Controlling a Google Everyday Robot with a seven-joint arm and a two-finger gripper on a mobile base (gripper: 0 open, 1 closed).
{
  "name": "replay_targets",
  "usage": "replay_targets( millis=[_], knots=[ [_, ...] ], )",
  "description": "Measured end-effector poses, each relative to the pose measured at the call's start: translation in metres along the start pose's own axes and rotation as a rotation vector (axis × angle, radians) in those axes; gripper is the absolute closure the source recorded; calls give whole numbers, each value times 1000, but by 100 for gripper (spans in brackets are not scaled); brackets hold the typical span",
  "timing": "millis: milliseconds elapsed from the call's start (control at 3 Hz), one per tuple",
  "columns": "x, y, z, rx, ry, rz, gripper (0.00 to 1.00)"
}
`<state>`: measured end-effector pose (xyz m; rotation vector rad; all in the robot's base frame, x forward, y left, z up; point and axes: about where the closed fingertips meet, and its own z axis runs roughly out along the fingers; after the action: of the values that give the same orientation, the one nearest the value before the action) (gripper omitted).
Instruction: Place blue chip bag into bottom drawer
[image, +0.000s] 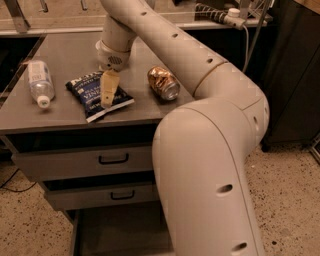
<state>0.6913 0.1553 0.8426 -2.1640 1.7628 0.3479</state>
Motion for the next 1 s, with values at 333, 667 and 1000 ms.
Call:
replay_targets(
  millis=[333,667,1000],
  knots=[
    [0,0,0,0,0,0,42],
    [0,0,0,0,0,0,66],
    [0,0,0,0,0,0,89]
  ],
)
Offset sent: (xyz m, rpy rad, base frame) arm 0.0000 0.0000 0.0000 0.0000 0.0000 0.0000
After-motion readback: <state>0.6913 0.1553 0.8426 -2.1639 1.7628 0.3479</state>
